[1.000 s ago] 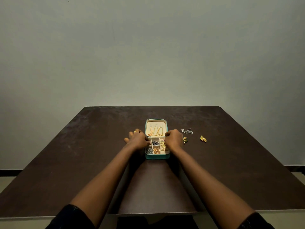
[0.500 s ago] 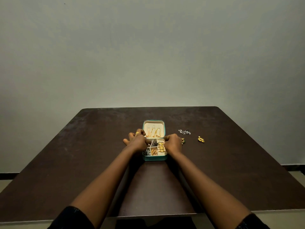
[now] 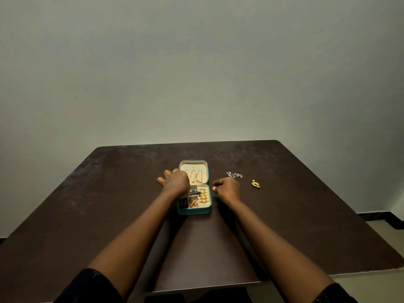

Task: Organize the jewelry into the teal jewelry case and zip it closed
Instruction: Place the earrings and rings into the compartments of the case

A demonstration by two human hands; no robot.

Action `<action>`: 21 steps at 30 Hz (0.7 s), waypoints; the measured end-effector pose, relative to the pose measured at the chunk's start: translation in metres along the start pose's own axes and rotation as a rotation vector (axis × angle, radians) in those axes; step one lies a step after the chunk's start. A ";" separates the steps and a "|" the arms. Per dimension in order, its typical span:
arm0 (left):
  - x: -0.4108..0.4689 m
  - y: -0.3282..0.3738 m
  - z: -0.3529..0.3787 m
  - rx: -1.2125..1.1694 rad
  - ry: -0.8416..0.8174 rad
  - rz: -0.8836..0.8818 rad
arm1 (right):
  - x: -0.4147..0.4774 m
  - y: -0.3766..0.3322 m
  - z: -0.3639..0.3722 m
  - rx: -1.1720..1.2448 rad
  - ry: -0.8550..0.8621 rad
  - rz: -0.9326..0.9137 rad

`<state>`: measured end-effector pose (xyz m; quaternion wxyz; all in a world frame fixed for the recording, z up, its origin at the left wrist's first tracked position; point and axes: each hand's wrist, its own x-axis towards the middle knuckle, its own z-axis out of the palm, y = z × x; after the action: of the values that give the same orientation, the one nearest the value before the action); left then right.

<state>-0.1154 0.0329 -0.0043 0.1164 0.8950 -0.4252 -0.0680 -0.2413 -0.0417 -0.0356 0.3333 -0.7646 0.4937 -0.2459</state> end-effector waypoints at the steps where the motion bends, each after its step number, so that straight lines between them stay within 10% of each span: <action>1: 0.002 0.003 0.000 0.007 0.011 -0.004 | 0.002 0.002 -0.003 0.000 -0.010 -0.002; 21: 0.002 0.011 0.002 -0.093 -0.068 -0.169 | 0.007 0.011 -0.014 -0.014 -0.002 -0.002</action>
<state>-0.1224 0.0244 -0.0033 0.1371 0.9185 -0.3484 -0.1273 -0.2552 -0.0548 -0.0350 0.3283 -0.7676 0.4944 -0.2422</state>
